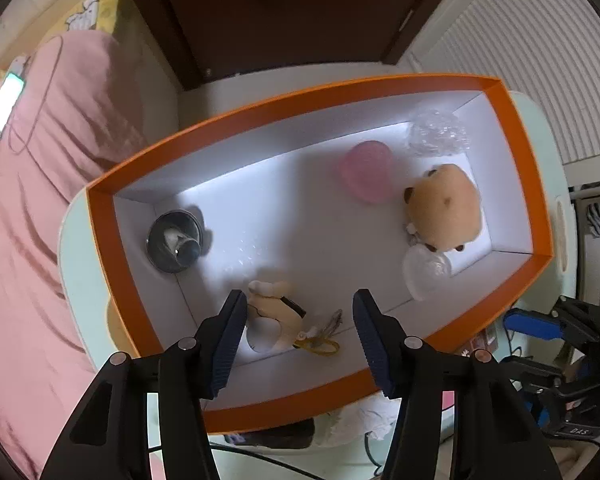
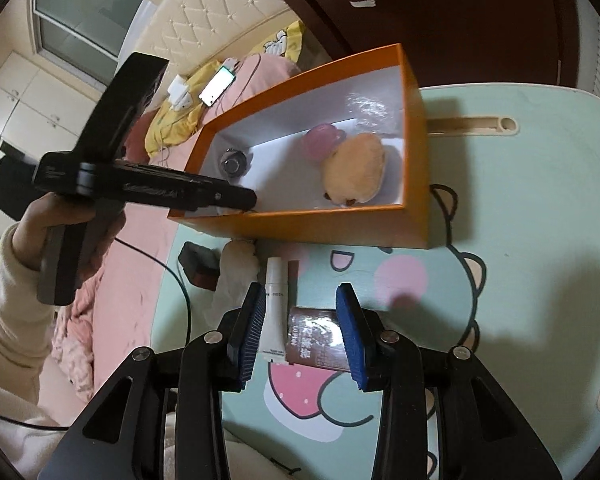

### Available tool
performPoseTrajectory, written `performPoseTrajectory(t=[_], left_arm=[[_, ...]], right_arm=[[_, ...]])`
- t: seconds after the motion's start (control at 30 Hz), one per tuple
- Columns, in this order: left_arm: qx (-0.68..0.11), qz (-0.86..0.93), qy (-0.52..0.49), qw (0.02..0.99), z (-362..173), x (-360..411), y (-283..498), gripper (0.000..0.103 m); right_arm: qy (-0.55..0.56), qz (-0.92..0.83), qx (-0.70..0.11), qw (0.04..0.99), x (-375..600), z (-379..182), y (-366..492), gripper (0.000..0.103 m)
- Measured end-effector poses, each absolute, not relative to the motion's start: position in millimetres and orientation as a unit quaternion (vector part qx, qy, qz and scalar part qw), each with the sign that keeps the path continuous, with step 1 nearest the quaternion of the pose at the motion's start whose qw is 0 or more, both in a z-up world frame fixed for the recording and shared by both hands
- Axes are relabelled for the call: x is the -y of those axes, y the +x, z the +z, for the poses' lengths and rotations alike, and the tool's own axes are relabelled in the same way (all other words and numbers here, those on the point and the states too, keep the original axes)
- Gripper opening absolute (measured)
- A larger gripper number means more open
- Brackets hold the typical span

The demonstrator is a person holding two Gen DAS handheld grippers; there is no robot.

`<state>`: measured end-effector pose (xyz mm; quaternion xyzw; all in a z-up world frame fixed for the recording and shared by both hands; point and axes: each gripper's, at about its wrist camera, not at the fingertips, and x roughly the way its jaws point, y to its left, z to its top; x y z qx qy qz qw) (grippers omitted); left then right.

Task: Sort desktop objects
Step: 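Reach the left gripper into the box and grasp the cartoon figurine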

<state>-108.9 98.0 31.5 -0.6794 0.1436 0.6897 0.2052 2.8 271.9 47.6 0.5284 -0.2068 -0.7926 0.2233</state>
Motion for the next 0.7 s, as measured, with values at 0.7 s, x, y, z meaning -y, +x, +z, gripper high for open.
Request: performPoseTrajectory(t=[0.7], left_arm=[[-0.094,0.711,-0.657,0.233,38,-63,-82,0.039]], right_arm=[[0.521,-0.792,0.228,0.220,-282,41,7,0.038]])
